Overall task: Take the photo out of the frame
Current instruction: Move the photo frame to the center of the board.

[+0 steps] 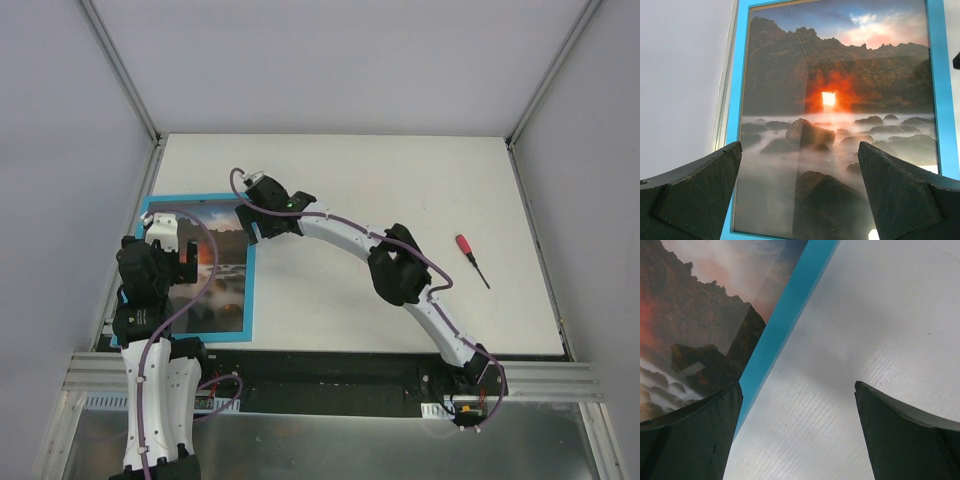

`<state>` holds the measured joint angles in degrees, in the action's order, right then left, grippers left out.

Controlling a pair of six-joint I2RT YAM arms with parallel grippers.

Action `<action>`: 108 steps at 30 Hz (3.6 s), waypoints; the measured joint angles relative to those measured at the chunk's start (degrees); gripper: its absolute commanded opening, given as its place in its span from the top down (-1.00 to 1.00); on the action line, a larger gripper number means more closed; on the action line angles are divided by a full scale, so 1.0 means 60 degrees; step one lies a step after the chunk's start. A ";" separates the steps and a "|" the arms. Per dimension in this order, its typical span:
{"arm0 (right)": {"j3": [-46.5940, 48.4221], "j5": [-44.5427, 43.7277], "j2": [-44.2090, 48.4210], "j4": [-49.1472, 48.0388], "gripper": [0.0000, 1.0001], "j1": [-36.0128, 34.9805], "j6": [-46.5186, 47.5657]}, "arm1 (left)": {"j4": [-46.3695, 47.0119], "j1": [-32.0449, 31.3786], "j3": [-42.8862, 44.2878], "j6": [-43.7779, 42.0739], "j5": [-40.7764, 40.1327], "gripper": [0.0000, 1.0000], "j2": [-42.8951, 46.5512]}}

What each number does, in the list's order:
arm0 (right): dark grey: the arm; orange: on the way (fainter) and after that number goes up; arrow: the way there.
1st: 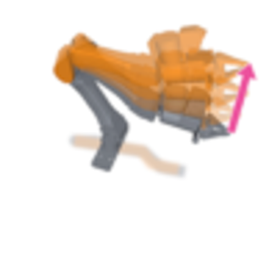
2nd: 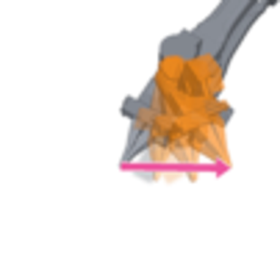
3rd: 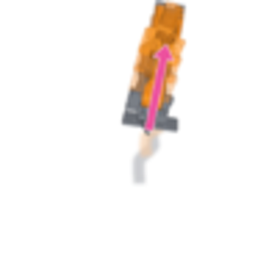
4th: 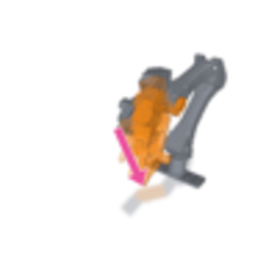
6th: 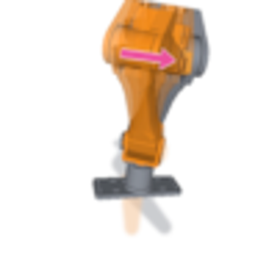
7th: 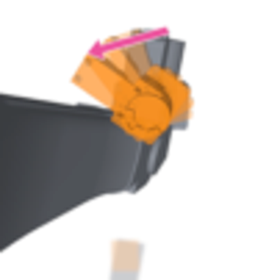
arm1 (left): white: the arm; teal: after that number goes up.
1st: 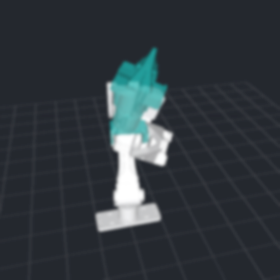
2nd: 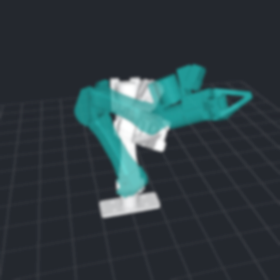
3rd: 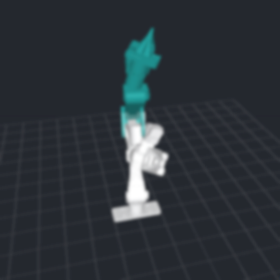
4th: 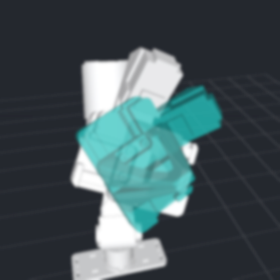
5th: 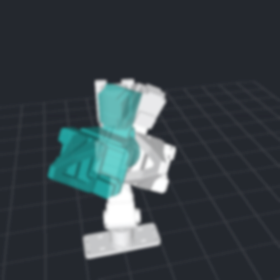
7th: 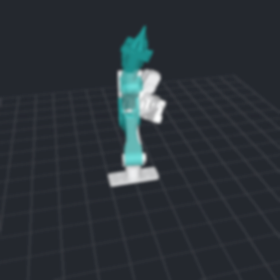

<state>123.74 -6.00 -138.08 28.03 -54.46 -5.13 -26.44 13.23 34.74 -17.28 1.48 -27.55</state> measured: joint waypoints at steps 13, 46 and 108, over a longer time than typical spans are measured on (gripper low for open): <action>0.0390 -0.1865 -0.0539 0.0208 -0.92 -0.0809 0.0000 | -0.0004 0.0000 -0.0004 0.0040 0.0175 -0.98 0.0382; -0.0342 -0.0962 -0.0448 0.0160 -0.79 -0.0270 -0.0823 | -0.0004 0.0000 -0.0007 0.0055 0.0211 -0.98 0.0725; -0.8018 0.3530 0.5202 -0.0382 -0.11 0.6371 0.1304 | -0.0011 0.0000 -0.0157 0.0051 0.0984 -0.98 0.0790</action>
<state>75.64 15.18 -106.87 25.74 -16.23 2.70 -26.50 13.23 33.80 -16.97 7.38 -22.81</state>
